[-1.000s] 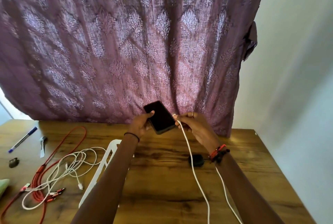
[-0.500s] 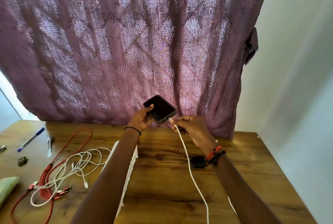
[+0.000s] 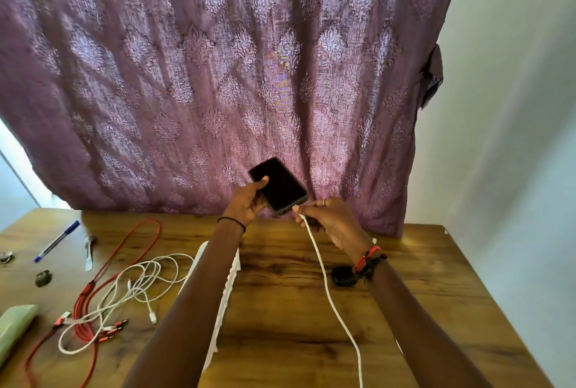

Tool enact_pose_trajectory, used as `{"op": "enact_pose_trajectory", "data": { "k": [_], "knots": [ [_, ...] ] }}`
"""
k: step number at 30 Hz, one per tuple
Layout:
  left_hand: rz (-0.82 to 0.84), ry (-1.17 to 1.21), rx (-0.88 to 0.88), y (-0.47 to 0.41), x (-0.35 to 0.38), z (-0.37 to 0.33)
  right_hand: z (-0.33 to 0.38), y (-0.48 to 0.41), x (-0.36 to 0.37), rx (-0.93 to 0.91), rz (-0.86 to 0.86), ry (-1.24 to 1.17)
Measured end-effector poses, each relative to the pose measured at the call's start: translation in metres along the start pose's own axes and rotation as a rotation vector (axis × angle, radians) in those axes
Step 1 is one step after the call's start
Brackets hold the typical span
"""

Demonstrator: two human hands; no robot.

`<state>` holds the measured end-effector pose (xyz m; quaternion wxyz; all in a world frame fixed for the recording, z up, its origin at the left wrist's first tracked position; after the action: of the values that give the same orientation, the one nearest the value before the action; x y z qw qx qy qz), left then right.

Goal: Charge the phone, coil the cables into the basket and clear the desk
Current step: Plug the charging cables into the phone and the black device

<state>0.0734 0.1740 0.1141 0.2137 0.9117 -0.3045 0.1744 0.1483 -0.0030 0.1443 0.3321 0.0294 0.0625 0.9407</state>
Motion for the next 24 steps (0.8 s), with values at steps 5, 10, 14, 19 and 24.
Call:
{"op": "enact_pose_trajectory", "data": {
  "k": [5, 10, 14, 19, 24],
  "knots": [
    [-0.044, -0.009, 0.059, 0.004, 0.004, -0.005, -0.001, 0.002, -0.003, -0.055, -0.069, -0.015],
    [-0.081, -0.072, 0.078, 0.009, 0.007, -0.006, -0.003, 0.004, -0.005, -0.066, -0.069, -0.018],
    [-0.094, -0.095, 0.087, 0.011, 0.009, -0.001, -0.006, 0.006, -0.008, -0.083, -0.062, -0.017],
    [-0.092, -0.088, 0.054, 0.010, 0.011, 0.011, -0.016, 0.005, -0.013, -0.063, -0.077, -0.049],
    [-0.136, -0.096, 0.046, 0.007, 0.007, 0.025, -0.036, 0.000, -0.016, 0.039, 0.017, -0.020]
  ]
}}
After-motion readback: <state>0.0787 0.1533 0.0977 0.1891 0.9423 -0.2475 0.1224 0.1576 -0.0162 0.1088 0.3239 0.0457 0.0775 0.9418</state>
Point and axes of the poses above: each hand's wrist, its own y-axis away from the middle knuckle, its own x-axis out of the palm, z = x × y, the point moved 7 cm from there along -y, towards the middle knuckle, and after that the axes turned 1 degree about y, right-handed, at the moved point
